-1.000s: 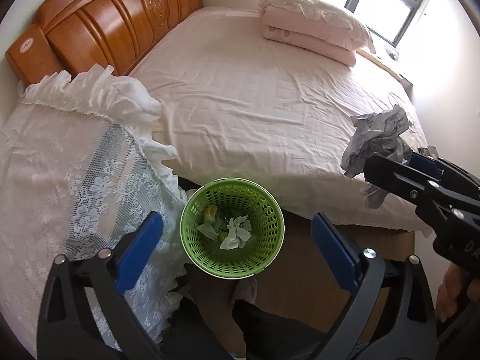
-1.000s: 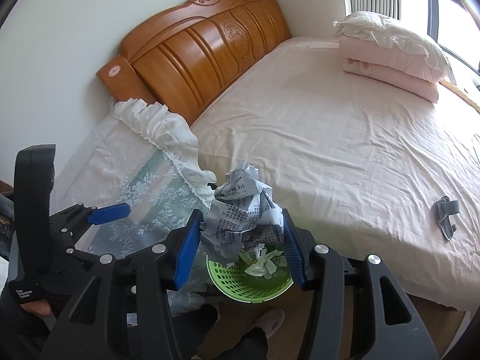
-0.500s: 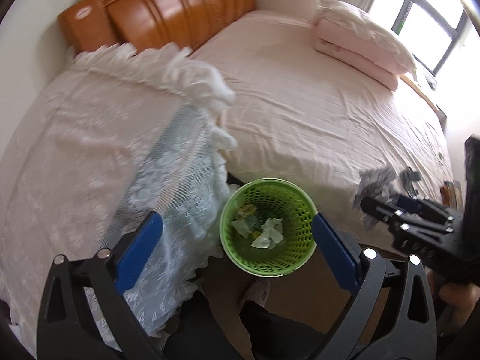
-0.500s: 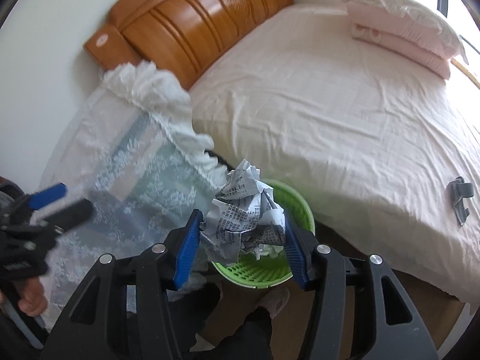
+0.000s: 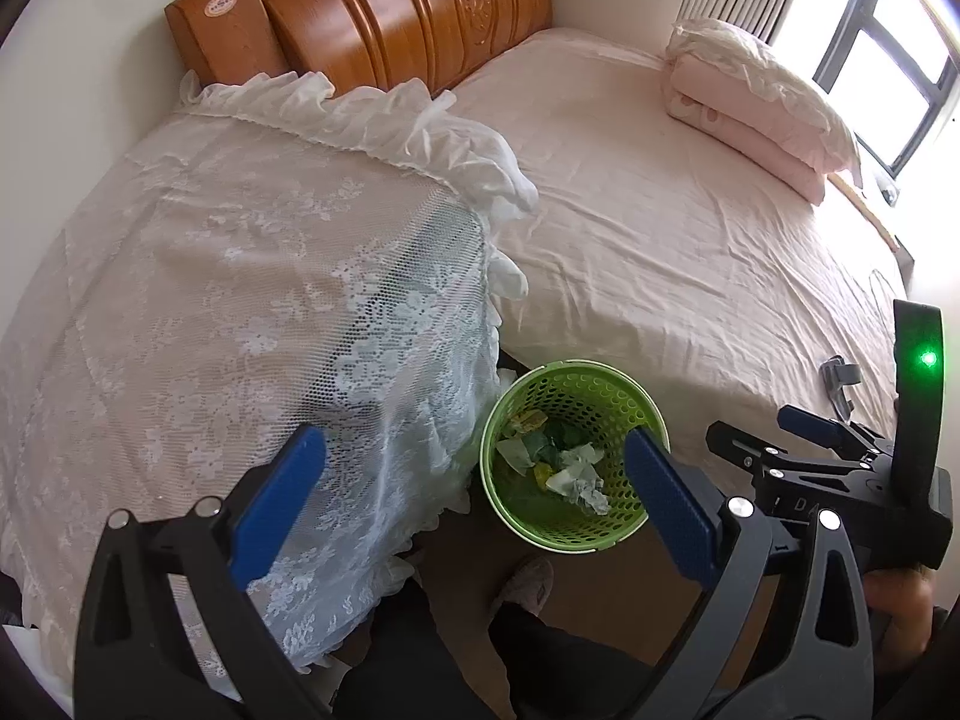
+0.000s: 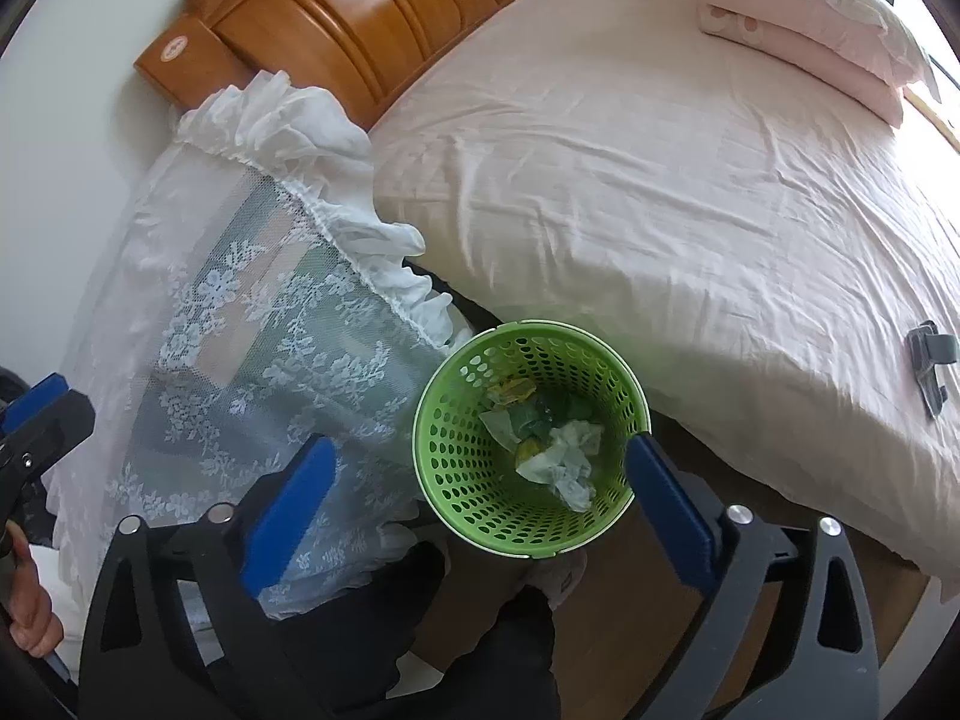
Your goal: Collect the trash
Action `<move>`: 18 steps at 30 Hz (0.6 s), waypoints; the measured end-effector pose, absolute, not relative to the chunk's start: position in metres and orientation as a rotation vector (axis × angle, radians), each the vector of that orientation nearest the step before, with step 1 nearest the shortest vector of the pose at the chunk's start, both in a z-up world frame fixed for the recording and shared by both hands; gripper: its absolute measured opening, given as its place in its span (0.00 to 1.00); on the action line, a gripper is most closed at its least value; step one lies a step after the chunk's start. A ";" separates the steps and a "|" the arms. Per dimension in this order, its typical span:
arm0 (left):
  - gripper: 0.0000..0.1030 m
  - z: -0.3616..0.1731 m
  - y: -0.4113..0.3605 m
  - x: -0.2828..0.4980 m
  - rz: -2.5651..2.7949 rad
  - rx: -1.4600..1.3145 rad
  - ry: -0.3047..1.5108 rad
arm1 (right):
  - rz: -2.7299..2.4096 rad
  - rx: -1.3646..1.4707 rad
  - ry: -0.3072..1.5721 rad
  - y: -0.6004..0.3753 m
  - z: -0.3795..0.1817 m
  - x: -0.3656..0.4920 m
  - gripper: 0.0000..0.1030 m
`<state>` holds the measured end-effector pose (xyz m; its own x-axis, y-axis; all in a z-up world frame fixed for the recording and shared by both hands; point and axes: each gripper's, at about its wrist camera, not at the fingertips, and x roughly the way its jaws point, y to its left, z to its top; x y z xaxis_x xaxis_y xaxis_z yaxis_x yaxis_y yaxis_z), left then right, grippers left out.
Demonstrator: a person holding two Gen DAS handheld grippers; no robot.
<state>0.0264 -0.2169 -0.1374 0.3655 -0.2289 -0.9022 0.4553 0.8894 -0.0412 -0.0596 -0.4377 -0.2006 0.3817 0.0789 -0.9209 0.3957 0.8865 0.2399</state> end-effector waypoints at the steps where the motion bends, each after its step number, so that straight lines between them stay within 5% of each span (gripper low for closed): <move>1: 0.92 -0.136 -0.216 0.027 -0.441 0.229 1.109 | -0.217 0.465 1.173 -0.437 -0.199 -0.059 0.96; 10: 0.92 -0.103 -0.184 0.038 -0.378 0.192 1.029 | -0.220 0.404 1.153 -0.413 -0.159 -0.033 0.98; 18: 0.92 -0.007 -0.129 0.059 -0.247 0.120 0.797 | -0.113 0.272 0.908 -0.376 -0.037 0.012 0.98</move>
<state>0.0595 -0.1290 -0.0075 0.6723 -0.1733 -0.7197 0.2637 0.9645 0.0140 0.0117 -0.3759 -0.0372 0.6119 0.0178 -0.7907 0.2114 0.9597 0.1852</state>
